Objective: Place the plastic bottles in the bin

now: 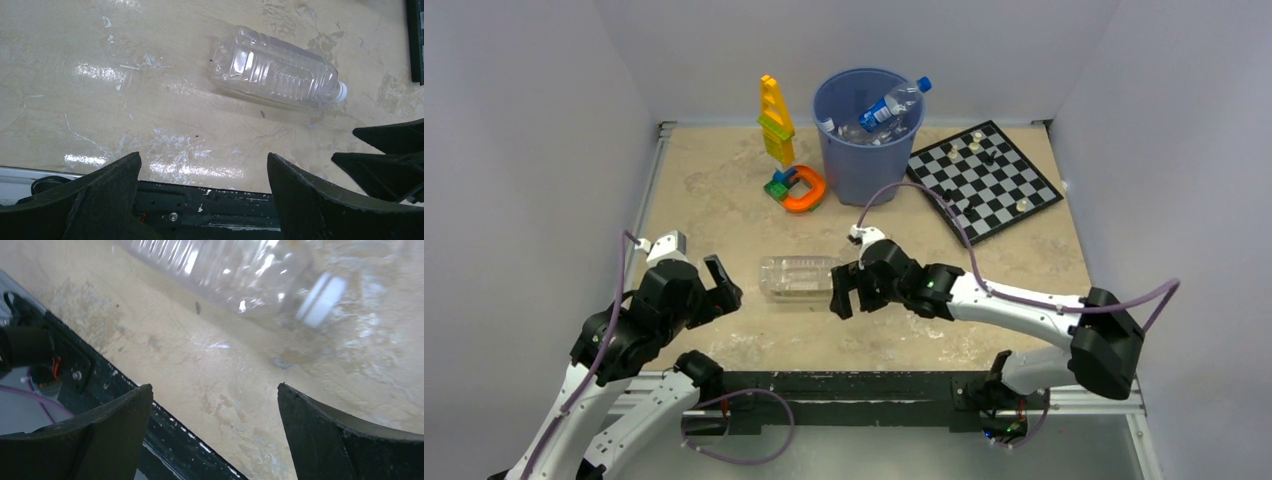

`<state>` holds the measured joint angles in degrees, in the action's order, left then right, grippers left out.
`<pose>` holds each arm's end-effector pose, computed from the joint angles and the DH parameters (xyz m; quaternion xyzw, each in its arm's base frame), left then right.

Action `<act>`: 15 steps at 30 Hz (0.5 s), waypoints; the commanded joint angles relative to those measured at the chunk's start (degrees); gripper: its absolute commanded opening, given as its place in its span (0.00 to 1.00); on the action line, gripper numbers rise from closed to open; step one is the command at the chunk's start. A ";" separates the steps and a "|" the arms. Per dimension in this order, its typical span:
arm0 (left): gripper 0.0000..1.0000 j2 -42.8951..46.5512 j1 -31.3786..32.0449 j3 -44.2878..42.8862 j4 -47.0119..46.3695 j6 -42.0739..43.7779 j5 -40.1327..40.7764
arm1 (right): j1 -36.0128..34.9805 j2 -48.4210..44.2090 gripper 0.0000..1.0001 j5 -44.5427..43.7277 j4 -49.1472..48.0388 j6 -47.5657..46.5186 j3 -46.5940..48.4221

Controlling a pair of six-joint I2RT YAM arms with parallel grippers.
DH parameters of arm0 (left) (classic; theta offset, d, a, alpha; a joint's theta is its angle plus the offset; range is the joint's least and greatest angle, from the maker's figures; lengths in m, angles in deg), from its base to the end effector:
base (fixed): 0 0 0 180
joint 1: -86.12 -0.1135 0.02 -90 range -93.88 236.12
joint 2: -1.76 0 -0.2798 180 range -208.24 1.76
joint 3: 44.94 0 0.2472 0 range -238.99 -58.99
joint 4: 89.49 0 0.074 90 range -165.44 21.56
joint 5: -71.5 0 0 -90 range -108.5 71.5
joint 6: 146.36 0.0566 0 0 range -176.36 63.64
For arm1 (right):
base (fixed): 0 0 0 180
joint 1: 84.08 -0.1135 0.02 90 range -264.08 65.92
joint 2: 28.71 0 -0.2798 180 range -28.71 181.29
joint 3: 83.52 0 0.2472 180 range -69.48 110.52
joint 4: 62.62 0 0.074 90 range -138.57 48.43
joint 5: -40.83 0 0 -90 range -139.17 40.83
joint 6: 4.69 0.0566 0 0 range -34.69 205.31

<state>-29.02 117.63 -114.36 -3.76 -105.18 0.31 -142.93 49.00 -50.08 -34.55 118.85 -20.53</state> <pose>0.0603 -0.0156 0.3176 -0.1973 0.8987 -0.1165 0.3739 0.1536 0.2523 0.2354 -0.1976 0.8947 0.2839 0.2824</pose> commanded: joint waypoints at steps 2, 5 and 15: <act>0.99 -0.33 -0.30 -0.01 -1.27 1.03 -0.38 | 9.59 -9.07 0.99 -4.91 0.55 14.99 -1.09; 0.99 -0.46 -0.23 0.03 -1.34 1.08 -0.83 | 14.42 -15.46 0.97 -0.33 -6.75 28.58 -8.13; 0.99 -1.14 -0.26 -0.48 -1.67 1.53 -1.60 | 14.66 -19.72 0.93 3.66 -13.40 64.04 -19.14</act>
<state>-29.26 117.63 -114.36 -3.78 -104.76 -0.48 -128.11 29.02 -48.76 -44.26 165.62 -37.56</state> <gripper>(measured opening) 0.994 0.937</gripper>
